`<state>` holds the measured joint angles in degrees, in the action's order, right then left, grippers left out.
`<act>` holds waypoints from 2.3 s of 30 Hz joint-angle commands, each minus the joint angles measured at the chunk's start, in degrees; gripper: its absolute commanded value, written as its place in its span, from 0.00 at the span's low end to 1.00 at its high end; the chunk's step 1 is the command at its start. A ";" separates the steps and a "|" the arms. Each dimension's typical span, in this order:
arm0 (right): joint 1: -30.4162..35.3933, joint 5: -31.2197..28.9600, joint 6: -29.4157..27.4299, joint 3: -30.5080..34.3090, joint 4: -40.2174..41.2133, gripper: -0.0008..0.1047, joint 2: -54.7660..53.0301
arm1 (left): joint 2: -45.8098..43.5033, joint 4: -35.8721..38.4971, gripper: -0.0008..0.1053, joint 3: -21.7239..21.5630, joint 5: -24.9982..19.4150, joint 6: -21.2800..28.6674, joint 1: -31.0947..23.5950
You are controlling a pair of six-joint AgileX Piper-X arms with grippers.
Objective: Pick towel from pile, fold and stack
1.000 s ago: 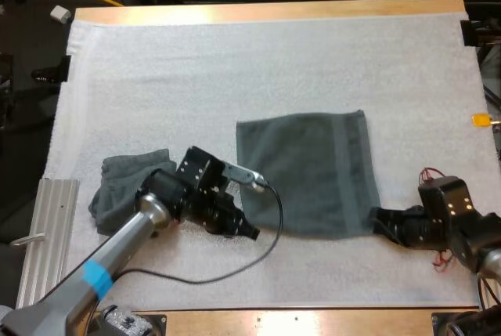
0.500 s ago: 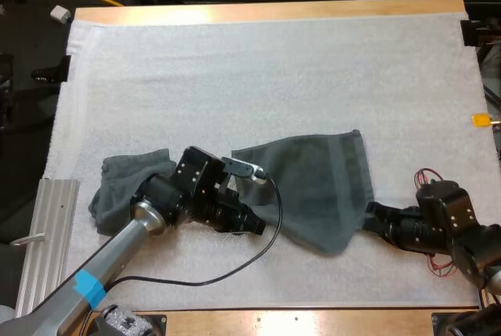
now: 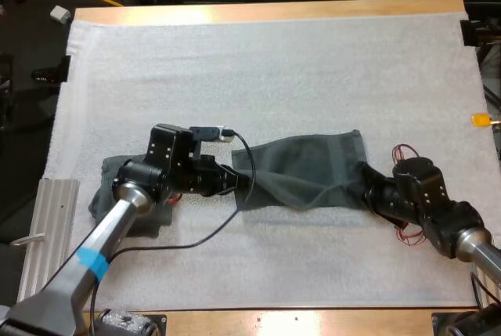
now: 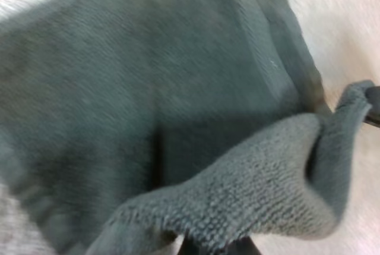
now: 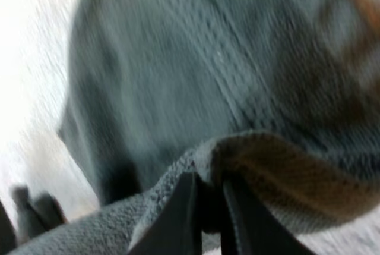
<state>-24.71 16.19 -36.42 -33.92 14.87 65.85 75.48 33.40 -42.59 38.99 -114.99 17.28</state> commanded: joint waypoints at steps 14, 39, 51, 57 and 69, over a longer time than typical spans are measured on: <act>0.25 -14.94 8.75 -0.52 -14.51 0.01 7.14 | 9.51 -10.19 0.01 -0.27 2.93 -2.91 -3.26; 0.82 -16.16 3.40 -0.86 -27.92 0.60 9.48 | 9.83 -14.74 0.61 -0.68 2.77 -3.29 -3.28; 0.66 -6.91 -14.45 -0.99 -30.10 0.58 6.13 | 4.02 -11.19 0.60 -3.31 5.31 -1.82 -3.39; 0.66 -4.87 -20.41 -1.71 -21.03 0.58 0.67 | -4.71 -3.21 0.60 -2.95 2.02 1.77 -3.31; 0.51 -5.63 -33.16 -7.01 4.08 0.59 -9.89 | -17.26 10.02 0.59 -3.39 -3.72 5.81 -3.33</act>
<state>-24.14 10.86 -65.25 -38.00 5.55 59.14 63.03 38.65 -45.53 37.22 -110.15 13.88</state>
